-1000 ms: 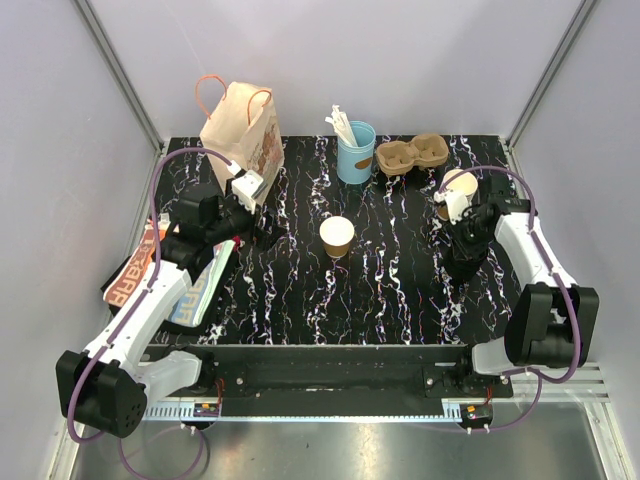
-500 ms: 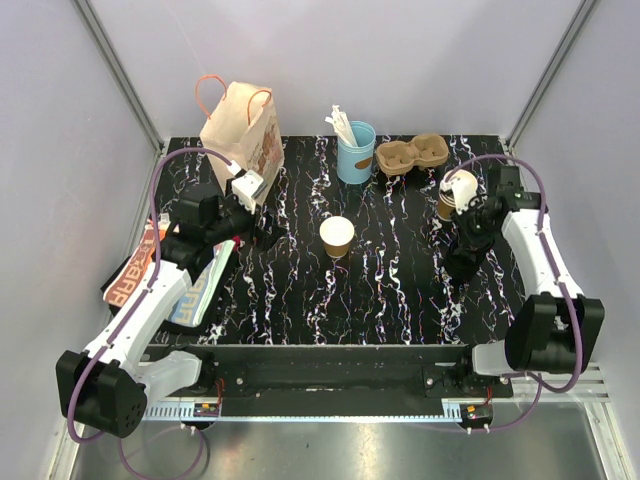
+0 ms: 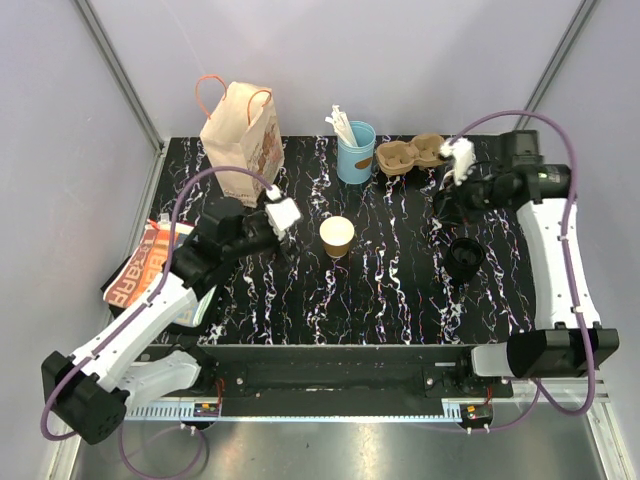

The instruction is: Pack the takeout coffee

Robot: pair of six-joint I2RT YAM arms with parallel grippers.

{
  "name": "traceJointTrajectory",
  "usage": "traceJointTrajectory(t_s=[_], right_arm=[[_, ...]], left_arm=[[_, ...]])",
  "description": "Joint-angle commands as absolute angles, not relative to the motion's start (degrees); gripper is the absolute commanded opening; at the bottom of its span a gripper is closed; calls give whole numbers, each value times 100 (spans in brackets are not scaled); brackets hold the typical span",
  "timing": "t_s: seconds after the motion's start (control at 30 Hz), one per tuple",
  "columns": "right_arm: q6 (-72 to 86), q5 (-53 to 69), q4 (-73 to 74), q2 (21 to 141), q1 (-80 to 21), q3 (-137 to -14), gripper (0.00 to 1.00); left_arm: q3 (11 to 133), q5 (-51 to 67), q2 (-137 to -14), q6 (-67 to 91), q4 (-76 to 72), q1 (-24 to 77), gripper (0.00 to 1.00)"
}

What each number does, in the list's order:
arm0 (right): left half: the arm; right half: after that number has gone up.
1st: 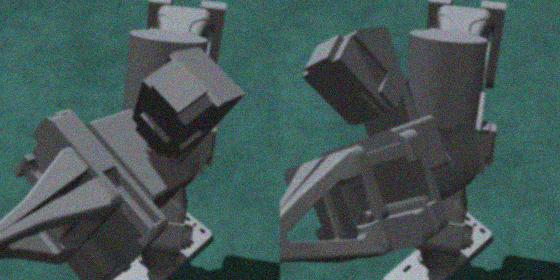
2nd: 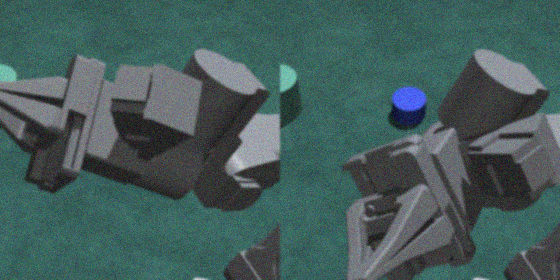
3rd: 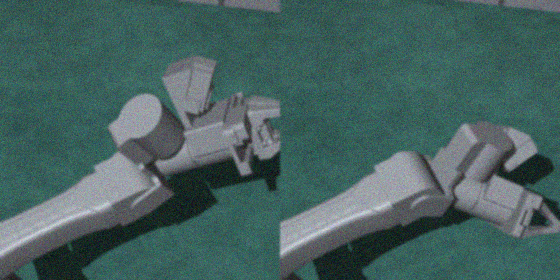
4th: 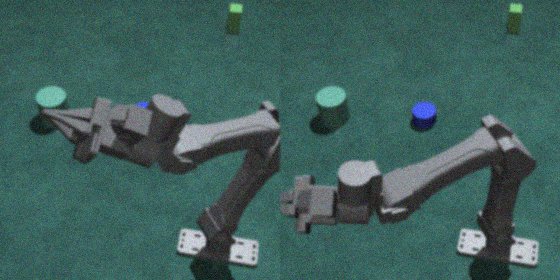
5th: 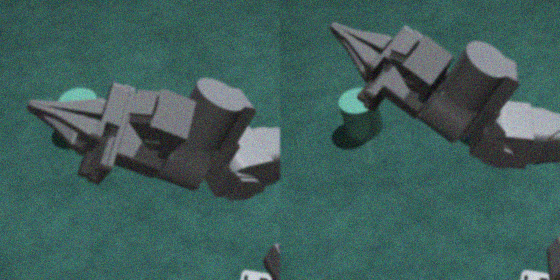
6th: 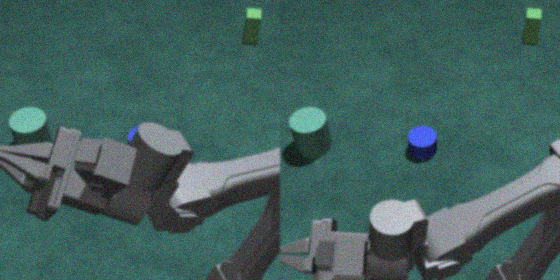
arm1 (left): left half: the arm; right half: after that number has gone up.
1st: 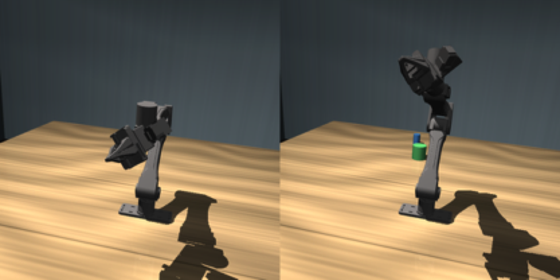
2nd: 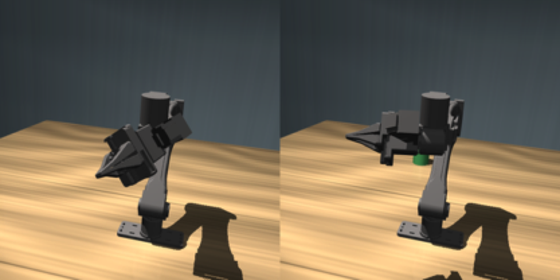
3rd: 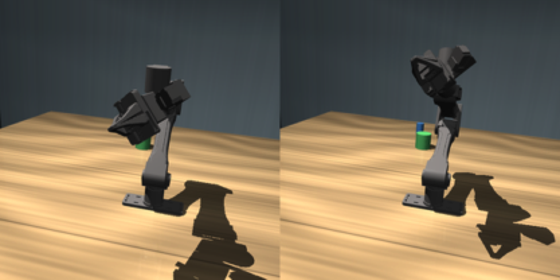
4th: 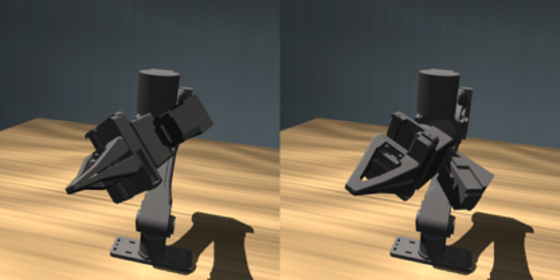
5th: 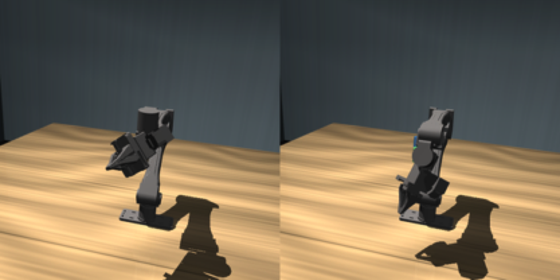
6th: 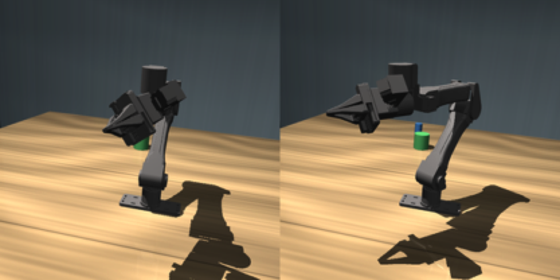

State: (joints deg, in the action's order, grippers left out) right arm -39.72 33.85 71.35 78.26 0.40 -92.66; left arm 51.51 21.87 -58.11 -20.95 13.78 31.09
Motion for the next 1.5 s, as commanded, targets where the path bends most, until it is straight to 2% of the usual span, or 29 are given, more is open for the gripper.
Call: traceJointTrajectory(t_s=[0.0,0.33,0.67,1.07,1.2,1.33,1.47], right_arm=[[-3832,3876,7699,8007,-1016,-9510,9],[-4289,5220,8709,9376,-2117,-10634,10],[-4587,6002,9219,9922,-2627,-10959,11],[-4307,6205,9360,10108,-3296,-10977,11],[-4263,6223,9360,10020,-3313,-11048,11],[-4245,6126,9360,9923,-3313,-11074,11],[-4236,6100,9360,9800,-3313,-11083,11]], left_arm=[[5624,2065,-5984,-3506,1414,3489,99],[6486,3900,-6679,-4412,1845,3524,99],[6670,4175,-6855,-4869,2250,3770,98],[6680,3999,-6917,-5036,2347,3973,97],[6592,3990,-6899,-5229,2460,4017,90],[6565,3929,-6908,-5361,2566,4052,77],[6557,3929,-6926,-5431,2663,4078,72]])
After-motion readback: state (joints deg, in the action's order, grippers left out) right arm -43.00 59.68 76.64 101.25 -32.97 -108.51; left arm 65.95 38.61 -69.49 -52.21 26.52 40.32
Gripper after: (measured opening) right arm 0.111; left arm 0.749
